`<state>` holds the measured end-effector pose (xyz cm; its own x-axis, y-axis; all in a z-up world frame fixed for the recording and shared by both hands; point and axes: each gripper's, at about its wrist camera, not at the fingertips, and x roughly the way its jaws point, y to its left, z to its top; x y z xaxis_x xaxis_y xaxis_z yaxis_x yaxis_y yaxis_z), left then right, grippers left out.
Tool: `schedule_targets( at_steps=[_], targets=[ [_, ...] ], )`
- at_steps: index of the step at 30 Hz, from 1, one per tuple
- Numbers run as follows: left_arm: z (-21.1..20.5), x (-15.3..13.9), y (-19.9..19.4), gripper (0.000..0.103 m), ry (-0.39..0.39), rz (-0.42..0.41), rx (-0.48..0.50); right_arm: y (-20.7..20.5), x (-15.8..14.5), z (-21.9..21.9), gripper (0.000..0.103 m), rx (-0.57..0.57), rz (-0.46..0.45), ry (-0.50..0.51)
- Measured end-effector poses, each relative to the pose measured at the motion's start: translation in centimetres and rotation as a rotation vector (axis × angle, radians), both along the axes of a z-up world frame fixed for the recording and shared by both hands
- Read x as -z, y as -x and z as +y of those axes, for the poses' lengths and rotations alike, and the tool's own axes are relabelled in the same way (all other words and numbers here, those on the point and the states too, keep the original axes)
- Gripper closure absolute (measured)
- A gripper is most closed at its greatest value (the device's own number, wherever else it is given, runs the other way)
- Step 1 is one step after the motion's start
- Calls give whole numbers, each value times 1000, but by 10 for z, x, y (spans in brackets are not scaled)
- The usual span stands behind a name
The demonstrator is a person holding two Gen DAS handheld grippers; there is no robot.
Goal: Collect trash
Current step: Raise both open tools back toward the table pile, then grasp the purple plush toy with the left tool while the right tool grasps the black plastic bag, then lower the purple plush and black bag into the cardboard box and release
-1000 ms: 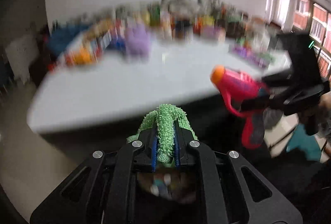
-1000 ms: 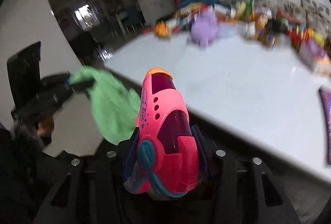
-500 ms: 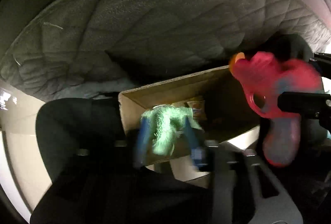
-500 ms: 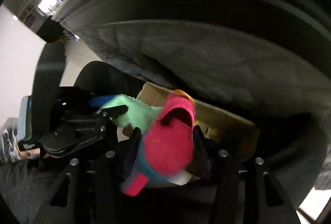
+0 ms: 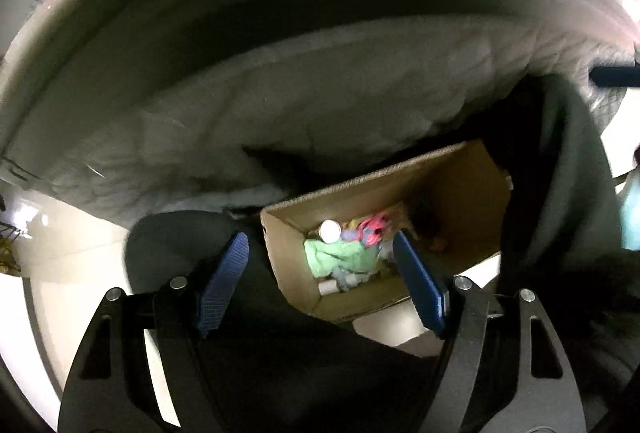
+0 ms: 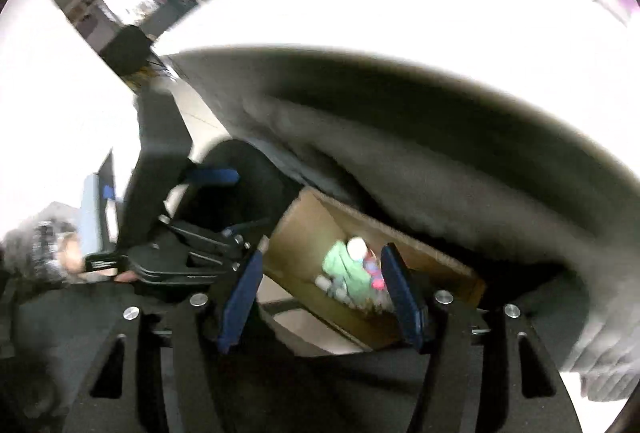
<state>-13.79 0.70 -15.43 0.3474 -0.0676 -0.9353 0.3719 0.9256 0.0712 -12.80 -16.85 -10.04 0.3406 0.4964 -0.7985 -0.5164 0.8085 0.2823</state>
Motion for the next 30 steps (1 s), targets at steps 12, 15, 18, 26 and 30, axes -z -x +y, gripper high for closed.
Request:
schedule_targets(
  at_steps=[12, 15, 18, 26, 30],
  targets=[
    [35, -145, -31, 22, 253, -232, -58, -257, -111, -79, 24, 400, -336, 202],
    [36, -163, -48, 22, 273, -279, -91, -309, -109, -71, 23, 413, -308, 244],
    [36, -171, -76, 22, 271, -306, -118, -350, -80, -60, 41, 391, -211, 373],
    [-10, -179, -181, 22, 220, -378, -56, -281, -110, -49, 58, 395, -301, 252],
    [-24, -165, -235, 21, 181, -342, -81, -193, -145, -41, 57, 373, -357, 141]
  ],
)
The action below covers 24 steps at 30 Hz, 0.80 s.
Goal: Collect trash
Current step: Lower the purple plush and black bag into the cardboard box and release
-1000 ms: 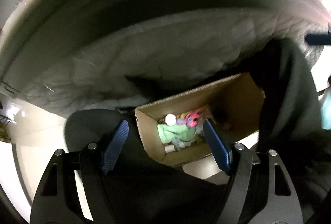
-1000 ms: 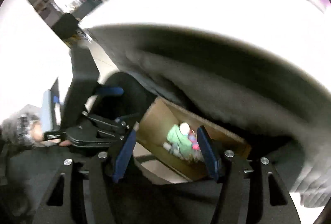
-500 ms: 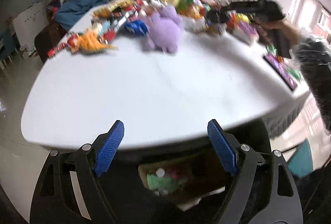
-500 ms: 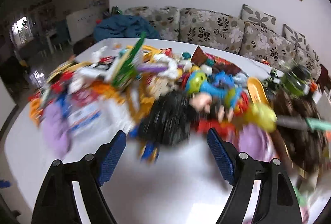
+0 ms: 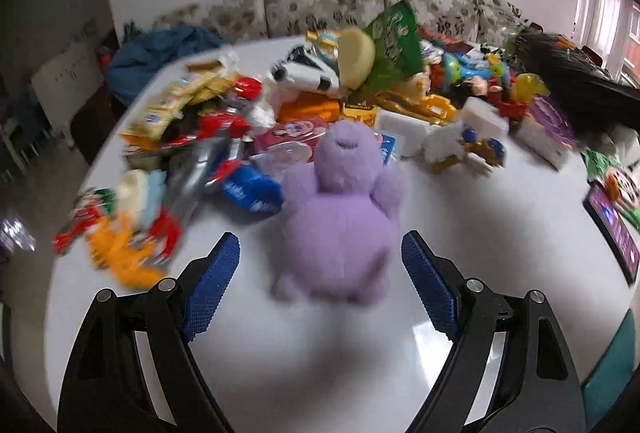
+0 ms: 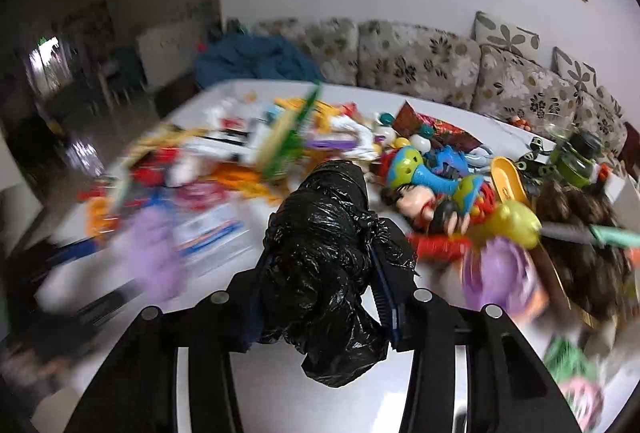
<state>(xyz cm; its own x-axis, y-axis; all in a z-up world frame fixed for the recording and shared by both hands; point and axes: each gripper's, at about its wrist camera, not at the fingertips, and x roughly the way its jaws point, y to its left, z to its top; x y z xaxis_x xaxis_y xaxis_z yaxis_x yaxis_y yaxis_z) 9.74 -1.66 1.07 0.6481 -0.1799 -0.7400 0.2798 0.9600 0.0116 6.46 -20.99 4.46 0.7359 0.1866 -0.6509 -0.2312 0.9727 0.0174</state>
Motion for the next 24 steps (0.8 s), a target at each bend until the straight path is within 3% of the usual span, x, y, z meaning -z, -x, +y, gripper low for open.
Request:
schedule_targets(
  at_steps=[3, 4, 6, 10, 12, 15, 17, 20, 23, 24],
  targets=[
    [-1, 16, -21, 21, 49, 85, 5, 68, -3, 15, 57, -27, -21, -2],
    [0, 19, -22, 28, 60, 86, 6, 92, 1, 21, 56, -43, -17, -13],
    [1, 21, -20, 43, 95, 81, 50, 131, 14, 36, 56, -84, 0, -29],
    [6, 9, 3, 47, 62, -2, 73, 186, 64, 61, 56, -138, 72, -75],
    [14, -5, 26, 47, 82, -58, 90, 198, 97, 66, 56, -145, 147, -113],
    [33, -27, 93, 47, 126, -138, 146, 209, 143, 60, 56, -147, 260, -144],
    [43, -30, 139, 46, 138, -149, 185, 212, 164, 57, 56, -161, 323, -133],
    [43, -14, 200, 45, 110, -113, 225, 212, 213, 51, 56, -199, 484, -99],
    [31, 33, 248, 45, 7, 5, 200, 200, 254, 53, 55, -239, 570, -72],
    [26, 61, 259, 45, -24, 84, 170, 195, 266, 55, 55, -259, 593, -76]
  ],
)
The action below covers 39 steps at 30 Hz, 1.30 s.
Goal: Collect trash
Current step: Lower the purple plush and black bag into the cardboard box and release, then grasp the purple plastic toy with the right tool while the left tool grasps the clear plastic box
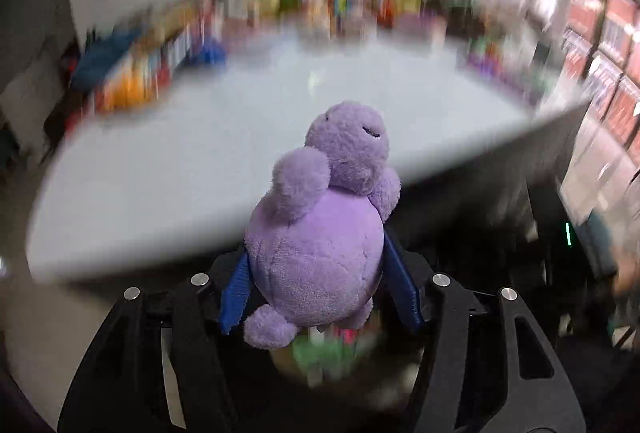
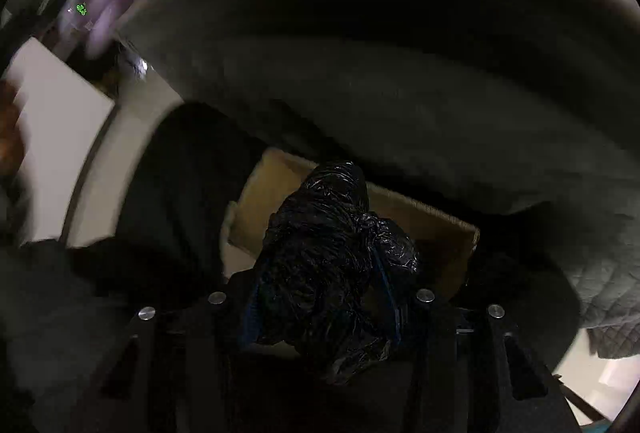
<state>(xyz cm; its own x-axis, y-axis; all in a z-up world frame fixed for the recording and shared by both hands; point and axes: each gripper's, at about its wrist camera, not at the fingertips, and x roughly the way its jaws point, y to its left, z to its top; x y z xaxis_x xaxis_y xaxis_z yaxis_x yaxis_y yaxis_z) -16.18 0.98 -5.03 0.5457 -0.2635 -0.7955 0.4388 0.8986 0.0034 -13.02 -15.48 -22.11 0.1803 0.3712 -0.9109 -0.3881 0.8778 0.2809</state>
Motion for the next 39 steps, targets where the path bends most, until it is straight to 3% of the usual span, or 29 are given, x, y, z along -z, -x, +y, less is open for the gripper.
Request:
schedule_targets(
  at_steps=[4, 6, 8, 10, 13, 18, 23, 25, 30, 32, 33, 35, 37, 39],
  targets=[
    [-15, 93, -6, 43, -103, 239, -83, -20, 45, 14, 55, -45, 78, 35],
    [-21, 133, -15, 40, -167, 315, -119, -28, 64, 23, 46, -67, 83, 73],
    [-30, 176, -24, 39, -291, 381, -120, -32, 83, 28, 37, -84, 97, 116],
    [-31, 211, -31, 35, -390, 452, -120, -36, 98, 32, 35, -81, 106, 133],
    [-22, 229, -38, 31, -444, 500, -142, -36, 101, 34, 35, -49, 102, 144],
    [-15, 234, -41, 30, -431, 525, -133, -27, 80, 29, 32, 6, 51, 137],
    [-21, 209, -38, 29, -409, 440, -33, -14, 37, 18, 32, 30, -39, 146],
    [-21, 179, -32, 29, -357, 396, 12, -3, -2, 13, 32, 13, -102, 162],
    [-4, 99, -23, 29, -218, 289, 45, 3, -131, -12, 29, -30, -276, 18],
    [9, 60, -21, 26, -112, 243, 43, -19, -184, -32, 20, 19, -412, 59],
    [13, 48, -22, 20, -72, 229, 39, -31, -198, -40, 17, 44, -456, 91],
    [24, 15, -27, 20, 48, 195, 27, -71, -224, -64, 16, 117, -548, 200],
    [25, -9, -34, 20, 114, 159, 16, -123, -234, -97, 15, 208, -567, 290],
    [25, -24, -39, 20, 132, 113, -4, -168, -235, -133, 15, 312, -535, 324]
  ],
)
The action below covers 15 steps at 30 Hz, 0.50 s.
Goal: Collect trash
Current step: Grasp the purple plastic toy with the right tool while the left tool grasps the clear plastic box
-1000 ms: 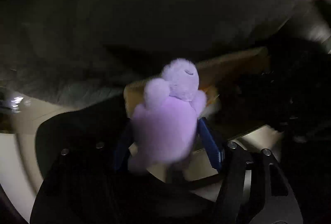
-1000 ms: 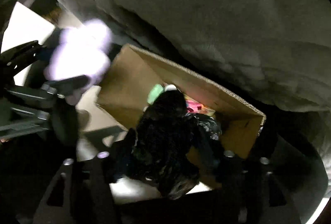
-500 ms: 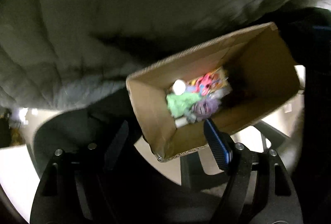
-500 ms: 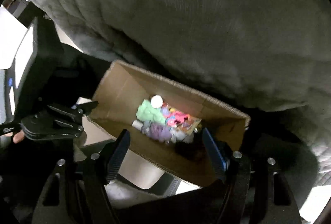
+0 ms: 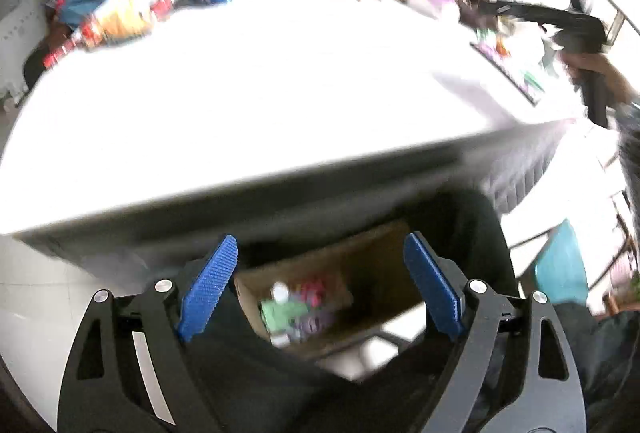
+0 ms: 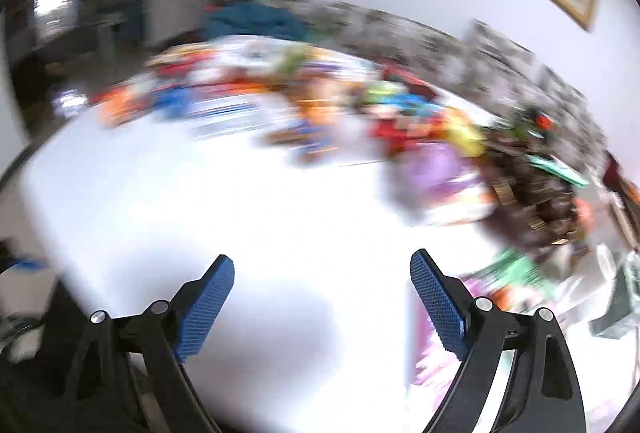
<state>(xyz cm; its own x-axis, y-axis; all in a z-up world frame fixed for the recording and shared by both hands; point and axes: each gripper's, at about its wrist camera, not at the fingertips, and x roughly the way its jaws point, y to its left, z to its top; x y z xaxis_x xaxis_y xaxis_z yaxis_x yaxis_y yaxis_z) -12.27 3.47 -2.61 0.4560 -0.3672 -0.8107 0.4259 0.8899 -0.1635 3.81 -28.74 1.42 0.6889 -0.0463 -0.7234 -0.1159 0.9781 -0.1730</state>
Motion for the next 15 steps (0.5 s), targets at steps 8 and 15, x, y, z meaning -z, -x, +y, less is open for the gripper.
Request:
schedule_targets(
  at_steps=[8, 15],
  targets=[
    [-17, -8, -27, 13, 61, -1, -9, -109, 35, -14, 18, -14, 65, 260],
    [-26, -30, -33, 13, 117, -11, 48, -120, 56, -13, 76, -2, 96, 316]
  ],
)
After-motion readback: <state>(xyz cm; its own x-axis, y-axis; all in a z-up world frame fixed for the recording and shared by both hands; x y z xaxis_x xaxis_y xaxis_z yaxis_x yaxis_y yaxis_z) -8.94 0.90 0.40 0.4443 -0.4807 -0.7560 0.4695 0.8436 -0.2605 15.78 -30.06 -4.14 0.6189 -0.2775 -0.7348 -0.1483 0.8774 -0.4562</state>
